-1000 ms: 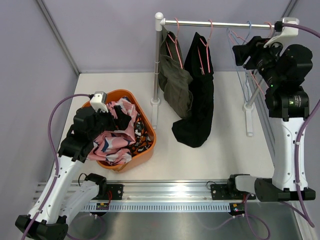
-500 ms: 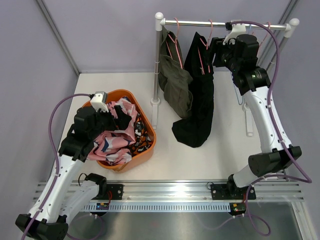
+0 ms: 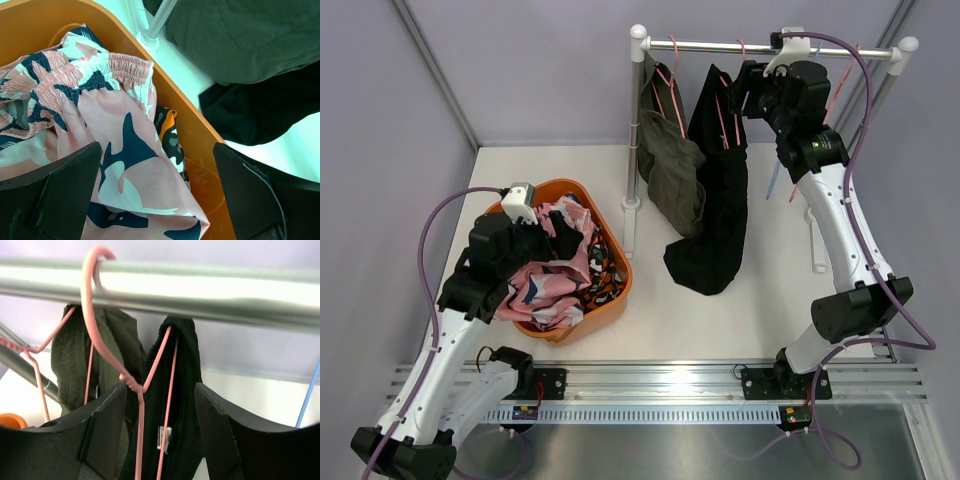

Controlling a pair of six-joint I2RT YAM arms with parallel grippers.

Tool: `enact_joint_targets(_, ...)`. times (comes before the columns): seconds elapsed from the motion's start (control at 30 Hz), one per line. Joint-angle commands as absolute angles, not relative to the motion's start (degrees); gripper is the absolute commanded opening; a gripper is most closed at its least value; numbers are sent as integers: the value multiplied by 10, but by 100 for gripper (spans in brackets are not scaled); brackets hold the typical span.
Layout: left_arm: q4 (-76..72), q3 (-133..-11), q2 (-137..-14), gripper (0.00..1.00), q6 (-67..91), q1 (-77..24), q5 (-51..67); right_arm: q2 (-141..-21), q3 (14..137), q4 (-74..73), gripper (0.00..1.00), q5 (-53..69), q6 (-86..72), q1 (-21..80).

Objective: Remove the shorts from the hanger

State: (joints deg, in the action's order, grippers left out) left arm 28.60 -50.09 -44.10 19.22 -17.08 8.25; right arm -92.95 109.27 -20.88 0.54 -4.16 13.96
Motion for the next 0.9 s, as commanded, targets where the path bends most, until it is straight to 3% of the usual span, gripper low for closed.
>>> enact_joint_targets(0.0,266,-502,-444,99,181,-173,83,-947,1114,-165,64,-20,-33,147)
enact_joint_targets(0.6,267,-502,-447,99,181,-173,83,-981,1133,-142,51,-31,-29,151)
enact_joint_targets(0.87,267,-502,-447,99,181,-173,83,-979,1139,-156,21,-38,-24,156)
